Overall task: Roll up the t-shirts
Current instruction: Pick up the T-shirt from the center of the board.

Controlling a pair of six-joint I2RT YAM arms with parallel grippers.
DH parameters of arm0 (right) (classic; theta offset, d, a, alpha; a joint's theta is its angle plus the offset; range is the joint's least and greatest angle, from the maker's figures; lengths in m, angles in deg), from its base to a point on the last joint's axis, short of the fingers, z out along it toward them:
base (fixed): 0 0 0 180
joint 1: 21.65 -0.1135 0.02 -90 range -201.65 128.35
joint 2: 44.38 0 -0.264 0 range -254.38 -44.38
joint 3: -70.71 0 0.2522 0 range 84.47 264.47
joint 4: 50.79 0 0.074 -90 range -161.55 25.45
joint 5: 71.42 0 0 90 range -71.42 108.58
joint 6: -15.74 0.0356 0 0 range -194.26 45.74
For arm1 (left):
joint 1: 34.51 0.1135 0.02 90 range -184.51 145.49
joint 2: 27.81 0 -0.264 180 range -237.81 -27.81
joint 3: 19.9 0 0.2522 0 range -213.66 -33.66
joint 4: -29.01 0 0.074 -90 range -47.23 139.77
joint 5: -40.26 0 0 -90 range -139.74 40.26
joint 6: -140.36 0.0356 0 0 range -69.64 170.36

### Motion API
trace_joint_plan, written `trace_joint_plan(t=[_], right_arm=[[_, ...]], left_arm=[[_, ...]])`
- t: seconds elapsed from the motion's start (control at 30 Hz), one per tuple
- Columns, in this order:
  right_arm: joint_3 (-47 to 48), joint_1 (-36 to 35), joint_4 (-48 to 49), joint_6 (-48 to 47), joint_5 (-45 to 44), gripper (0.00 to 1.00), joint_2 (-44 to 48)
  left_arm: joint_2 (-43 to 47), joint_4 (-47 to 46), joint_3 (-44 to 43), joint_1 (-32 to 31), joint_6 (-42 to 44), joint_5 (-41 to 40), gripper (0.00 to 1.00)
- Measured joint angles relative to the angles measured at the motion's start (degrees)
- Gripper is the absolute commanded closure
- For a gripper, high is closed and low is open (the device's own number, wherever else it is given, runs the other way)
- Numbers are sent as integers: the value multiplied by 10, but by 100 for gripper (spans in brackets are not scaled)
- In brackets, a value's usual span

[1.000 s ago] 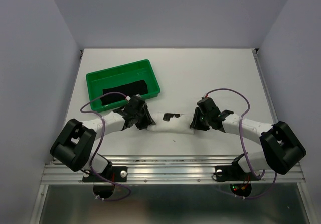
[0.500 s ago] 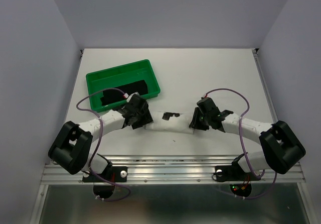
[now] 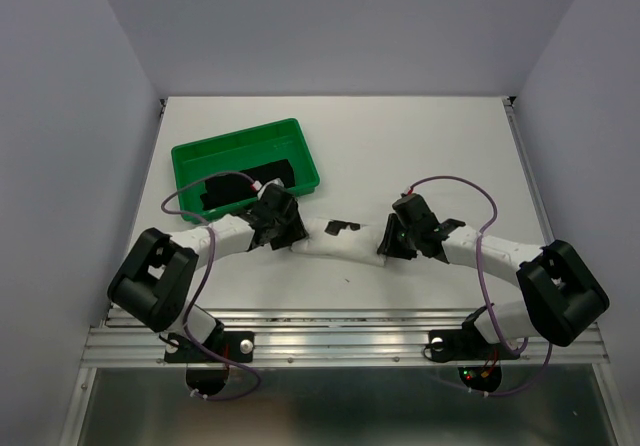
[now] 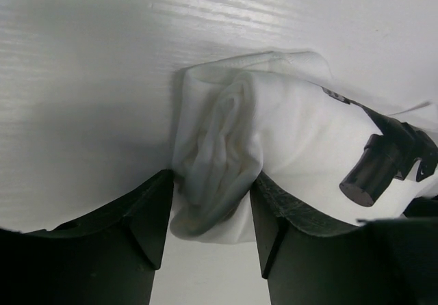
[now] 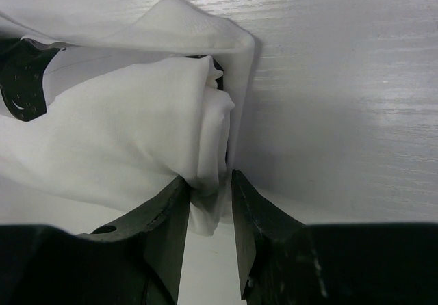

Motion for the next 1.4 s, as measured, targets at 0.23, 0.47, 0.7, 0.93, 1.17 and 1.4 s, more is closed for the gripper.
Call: trace_joint_plan(t=[0.23, 0.47, 0.7, 0.93, 1.17, 1.4], right_arm=[[0, 0, -1, -4, 0, 64, 0], [0, 2, -8, -9, 1, 38, 3], [-5, 34, -41, -9, 27, 24, 36], [-8, 49, -32, -1, 57, 27, 32], [-14, 49, 51, 25, 91, 44, -1], [-23, 52, 133, 53, 116, 99, -43]], left_arm=[[-28, -90, 8, 7, -5, 54, 86], [-31, -78, -6, 7, 8, 55, 100], [-33, -20, -36, 2, 41, 36, 100], [-33, -5, -42, 1, 57, 35, 100], [-33, 0, -45, 2, 66, 36, 100], [-36, 12, -53, 2, 78, 33, 100]])
